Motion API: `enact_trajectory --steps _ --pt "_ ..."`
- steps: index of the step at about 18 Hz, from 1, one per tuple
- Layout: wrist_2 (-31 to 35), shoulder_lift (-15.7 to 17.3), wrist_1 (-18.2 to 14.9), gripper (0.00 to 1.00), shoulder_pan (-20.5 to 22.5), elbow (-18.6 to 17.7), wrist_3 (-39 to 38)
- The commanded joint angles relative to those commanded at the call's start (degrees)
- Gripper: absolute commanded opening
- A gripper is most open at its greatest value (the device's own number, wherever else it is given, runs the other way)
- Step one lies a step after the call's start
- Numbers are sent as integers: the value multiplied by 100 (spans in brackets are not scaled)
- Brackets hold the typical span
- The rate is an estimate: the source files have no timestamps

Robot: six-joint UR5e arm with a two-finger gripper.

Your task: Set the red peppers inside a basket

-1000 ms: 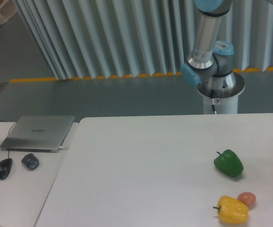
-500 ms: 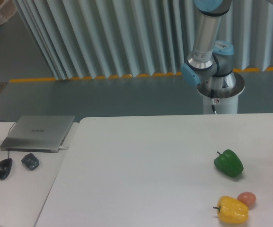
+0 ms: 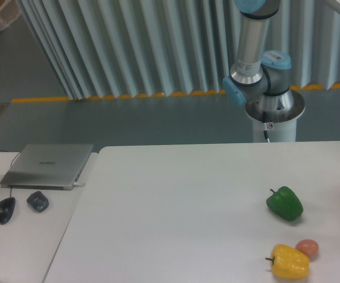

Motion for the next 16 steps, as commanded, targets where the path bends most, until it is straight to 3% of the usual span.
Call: enact_trajectory --steps 5,9,16 --pt "-341 123 -476 100 -176 -79 -9" --pt "-1220 377 -476 100 -220 -342 -17" --pt "-1056 677 -423 100 -659 -598 -211"
